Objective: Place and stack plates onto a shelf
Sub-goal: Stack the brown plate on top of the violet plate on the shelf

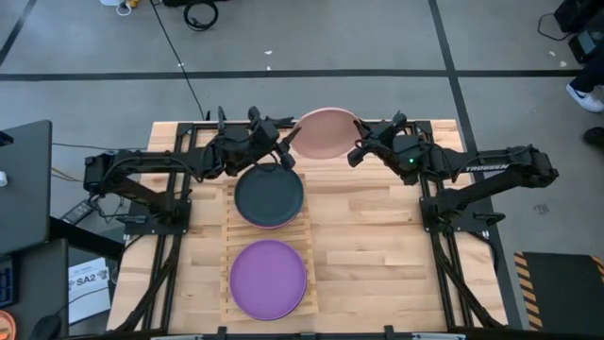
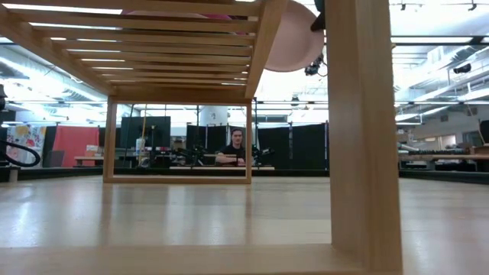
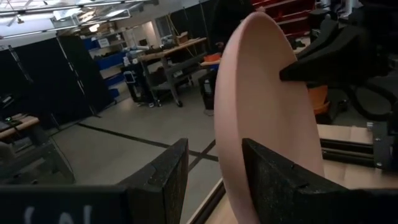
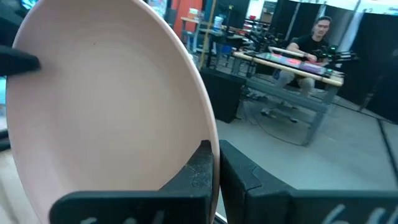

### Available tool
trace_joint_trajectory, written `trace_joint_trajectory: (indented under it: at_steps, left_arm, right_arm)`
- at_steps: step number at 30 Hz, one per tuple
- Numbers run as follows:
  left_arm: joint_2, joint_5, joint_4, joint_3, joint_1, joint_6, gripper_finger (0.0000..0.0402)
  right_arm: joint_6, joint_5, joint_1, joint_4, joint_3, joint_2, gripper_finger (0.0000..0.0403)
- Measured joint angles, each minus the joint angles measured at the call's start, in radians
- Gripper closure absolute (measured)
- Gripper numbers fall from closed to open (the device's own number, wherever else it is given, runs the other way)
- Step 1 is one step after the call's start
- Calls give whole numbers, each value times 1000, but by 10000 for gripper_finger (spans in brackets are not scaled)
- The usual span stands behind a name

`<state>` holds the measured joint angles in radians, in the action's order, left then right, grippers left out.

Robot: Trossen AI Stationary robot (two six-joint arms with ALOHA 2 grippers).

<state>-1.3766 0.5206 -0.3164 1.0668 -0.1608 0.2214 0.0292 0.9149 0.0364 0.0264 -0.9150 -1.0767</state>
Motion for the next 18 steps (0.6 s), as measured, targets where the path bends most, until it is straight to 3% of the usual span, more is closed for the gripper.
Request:
trace_joint_trajectory:
  at_steps: [9,18]
  left_arm:
    - [0,13,-2,0,0,0,258]
    - [0,23,-2,0,1,-4,334]
  right_arm:
    - [1,-26,-8,47,0,0,386]
    - [-2,-27,-8,55,0,-1,380]
